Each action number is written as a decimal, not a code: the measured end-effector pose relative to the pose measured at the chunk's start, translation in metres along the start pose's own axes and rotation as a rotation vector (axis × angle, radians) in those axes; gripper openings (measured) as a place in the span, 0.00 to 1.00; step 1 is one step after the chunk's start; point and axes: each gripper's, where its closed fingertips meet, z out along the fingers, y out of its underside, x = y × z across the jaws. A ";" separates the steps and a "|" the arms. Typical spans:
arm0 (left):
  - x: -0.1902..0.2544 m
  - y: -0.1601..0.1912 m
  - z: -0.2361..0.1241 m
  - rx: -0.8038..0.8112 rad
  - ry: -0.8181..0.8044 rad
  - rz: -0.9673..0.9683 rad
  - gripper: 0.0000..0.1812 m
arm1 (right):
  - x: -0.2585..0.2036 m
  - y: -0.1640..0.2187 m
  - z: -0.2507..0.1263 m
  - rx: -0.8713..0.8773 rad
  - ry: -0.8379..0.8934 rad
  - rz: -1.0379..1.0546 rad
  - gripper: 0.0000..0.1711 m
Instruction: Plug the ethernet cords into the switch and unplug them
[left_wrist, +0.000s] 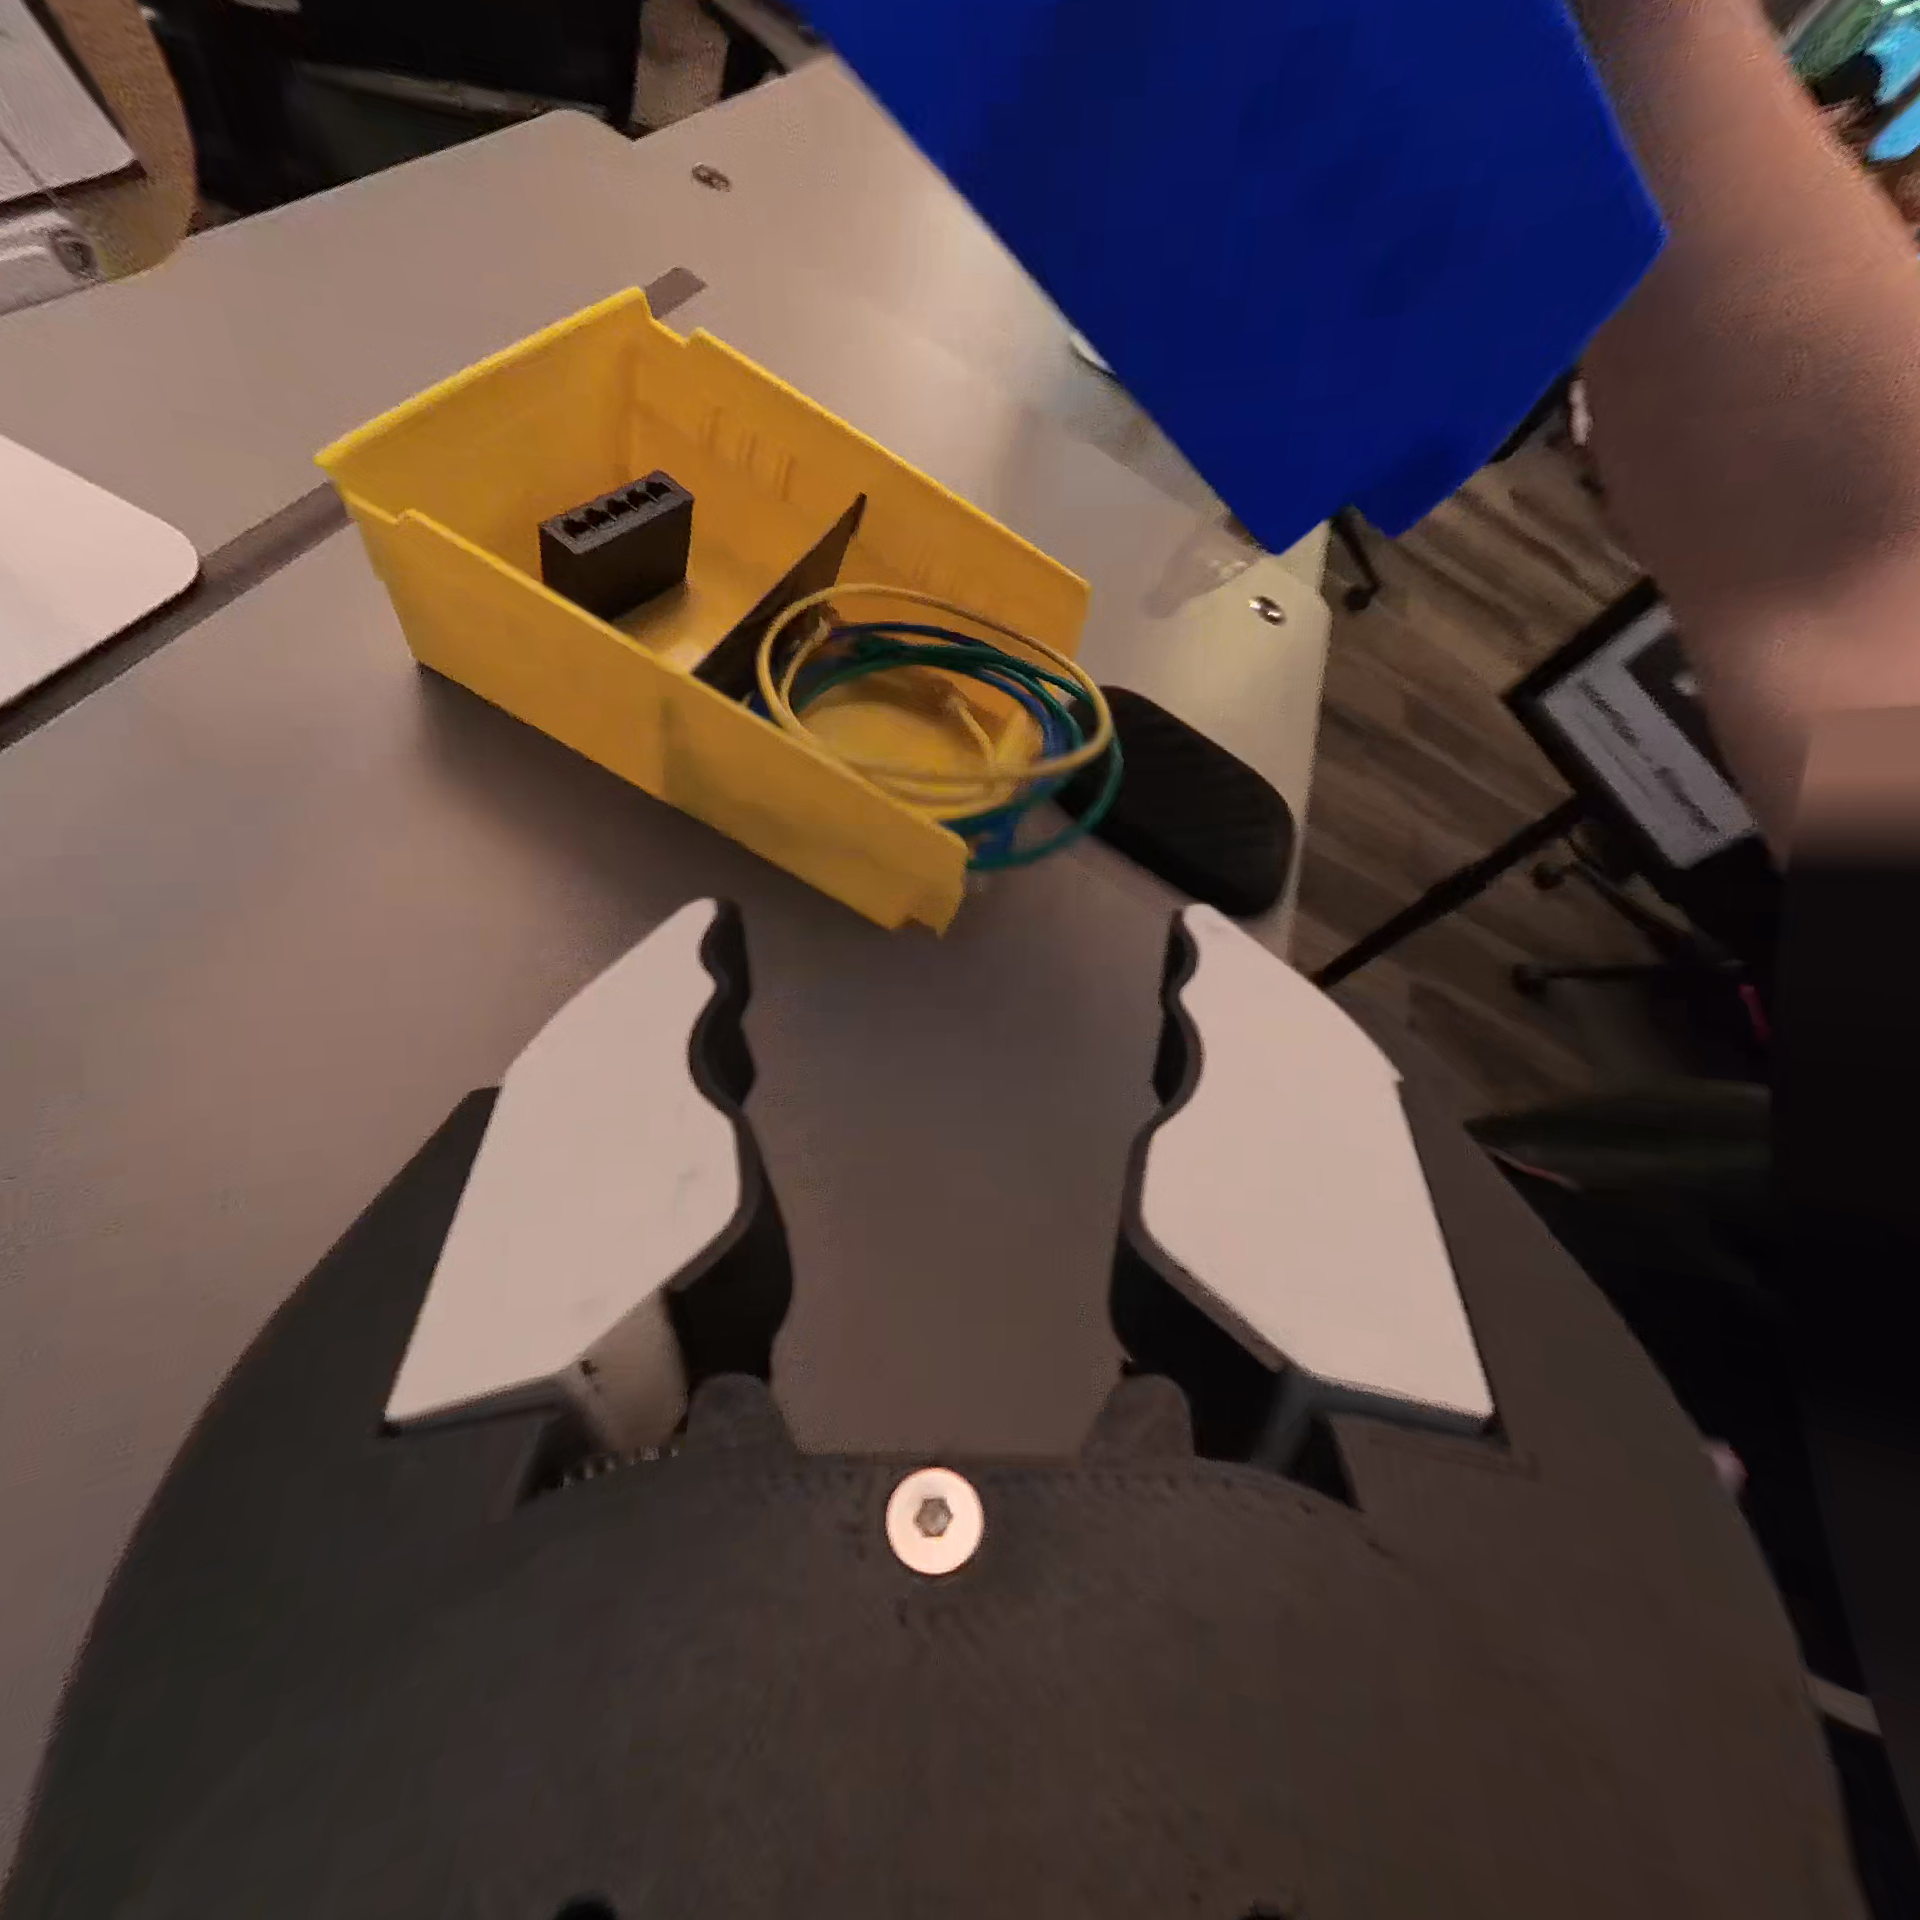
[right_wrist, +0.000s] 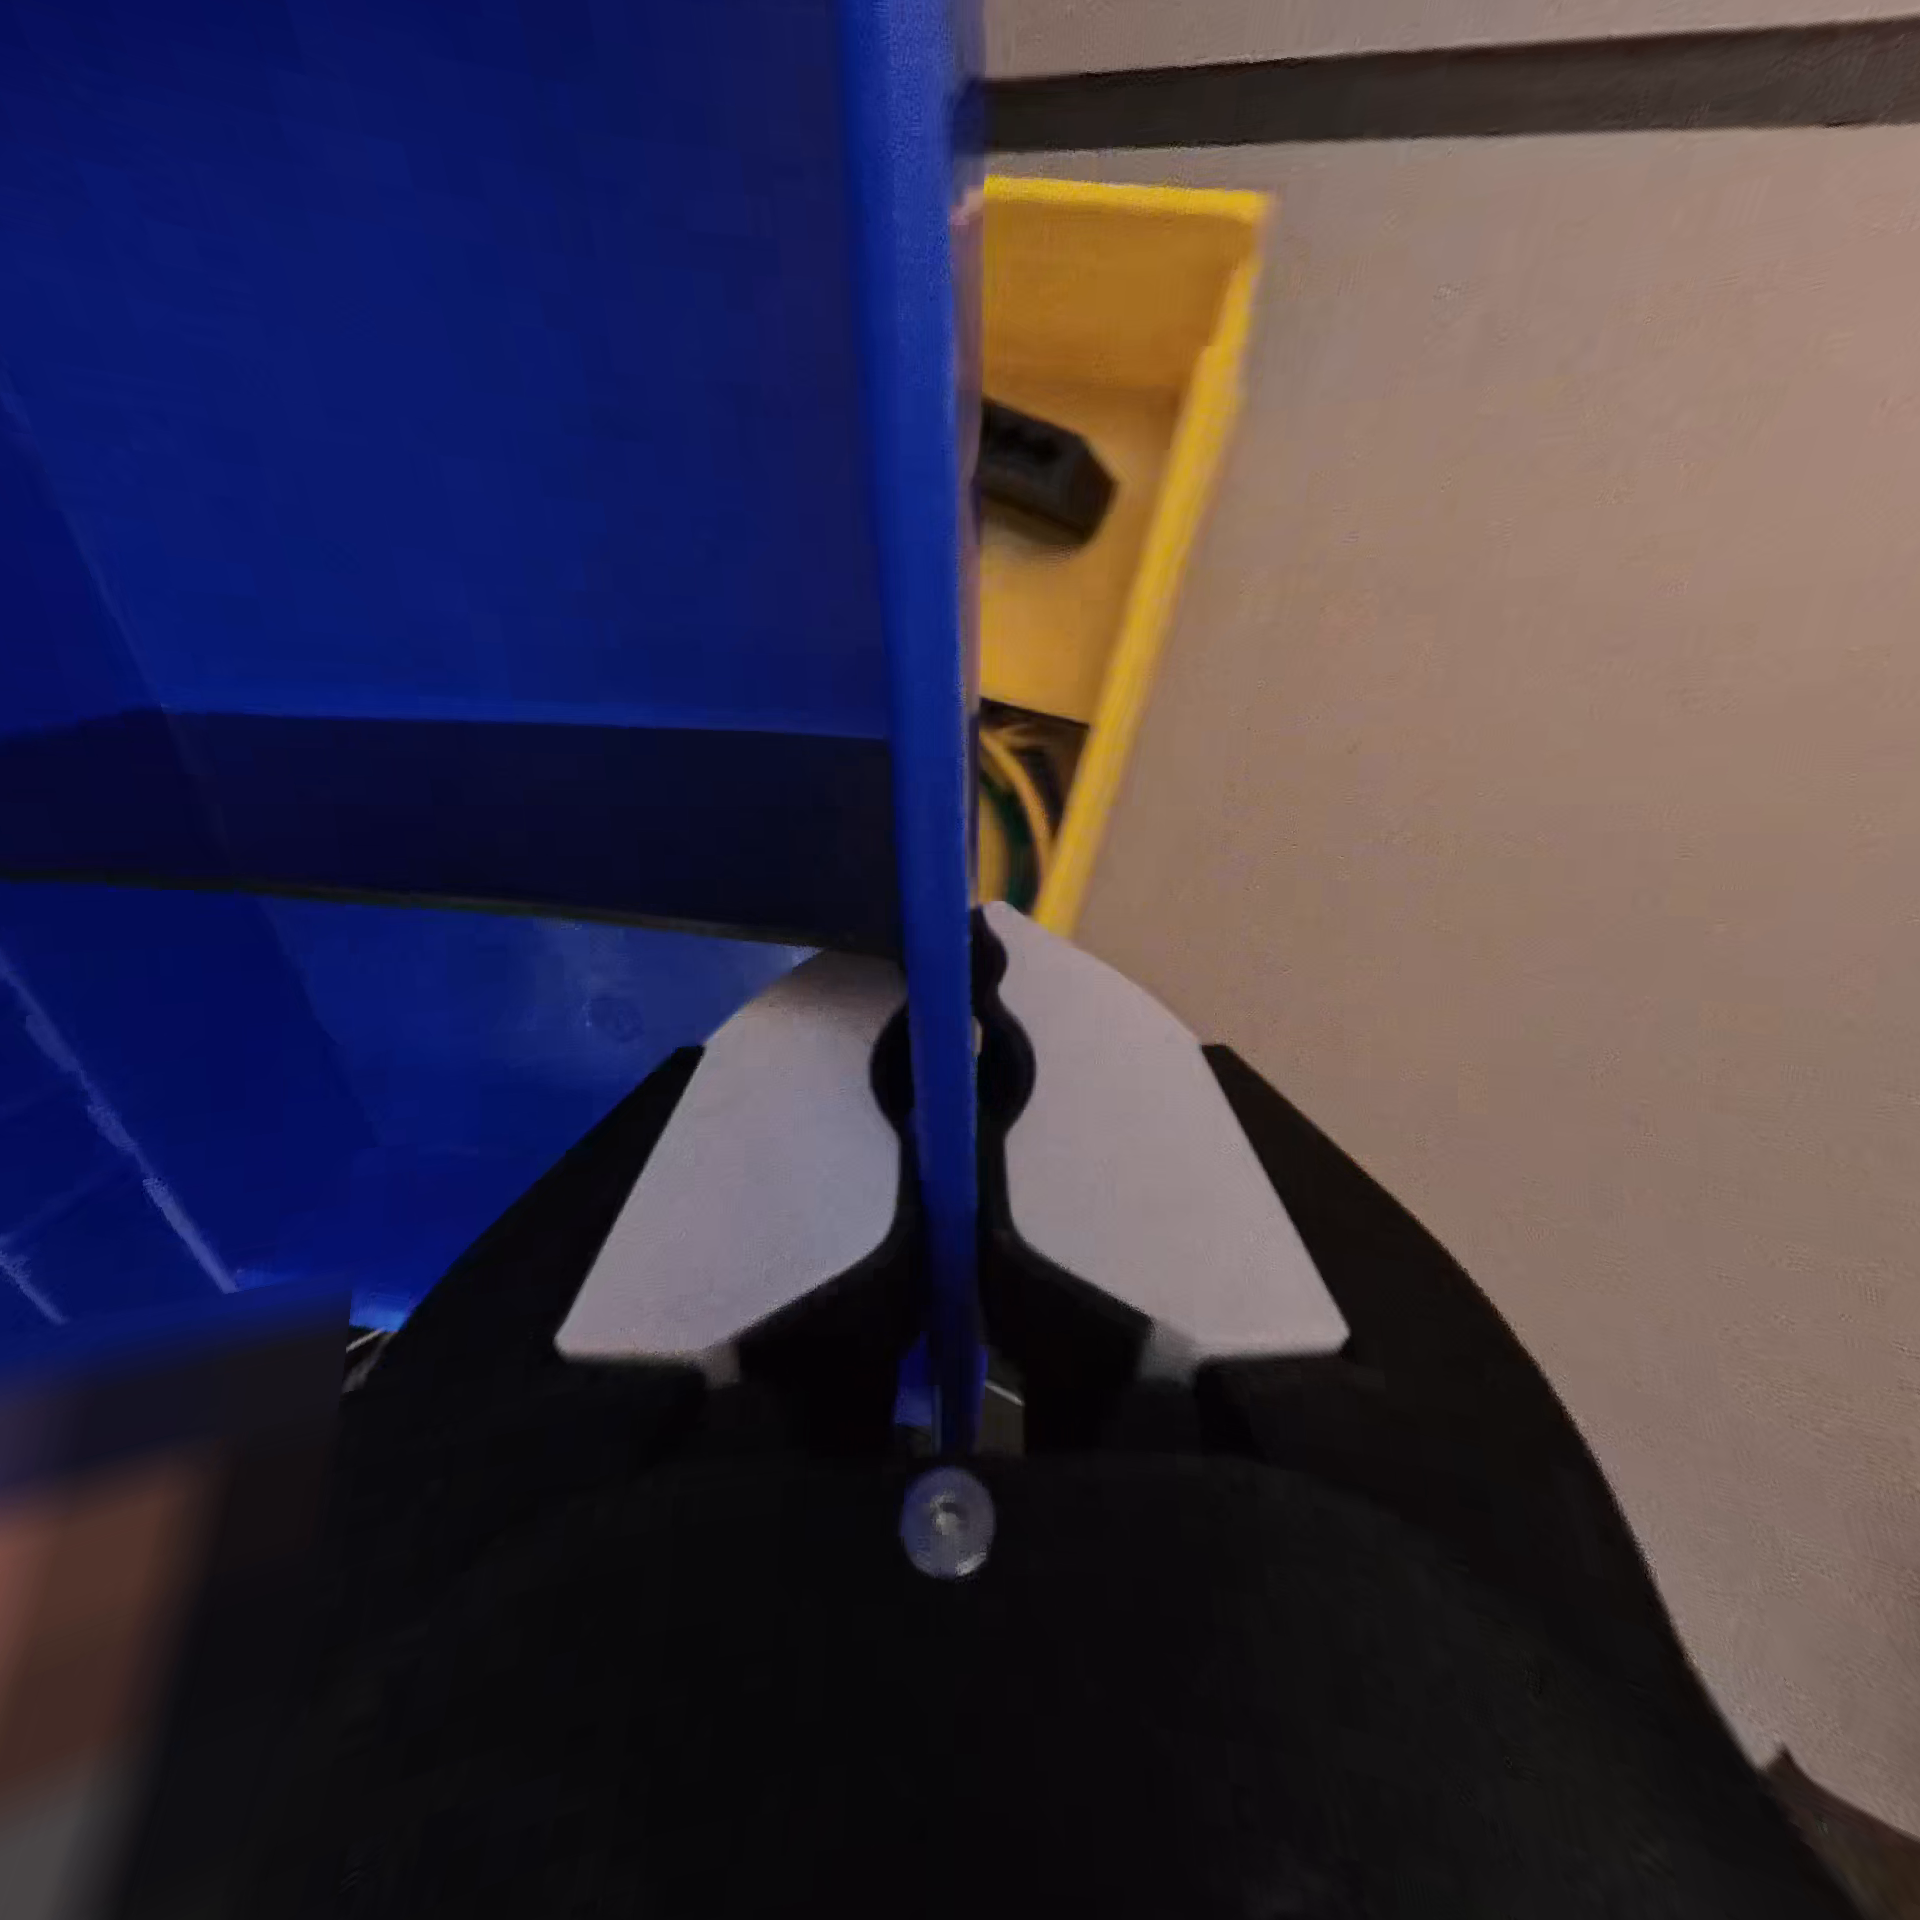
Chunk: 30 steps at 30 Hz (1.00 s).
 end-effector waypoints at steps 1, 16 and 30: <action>-0.005 -0.006 0.027 0.001 -0.033 -0.011 0.45 | 0.032 0.008 -0.014 0.048 0.048 0.043 0.03; -0.077 0.063 0.197 -0.284 -0.219 -0.176 0.49 | 0.248 0.166 0.005 0.041 0.300 0.479 0.04; -0.165 0.104 0.032 -0.531 -0.468 -0.274 0.02 | 0.135 0.096 0.119 -0.095 0.169 0.183 0.04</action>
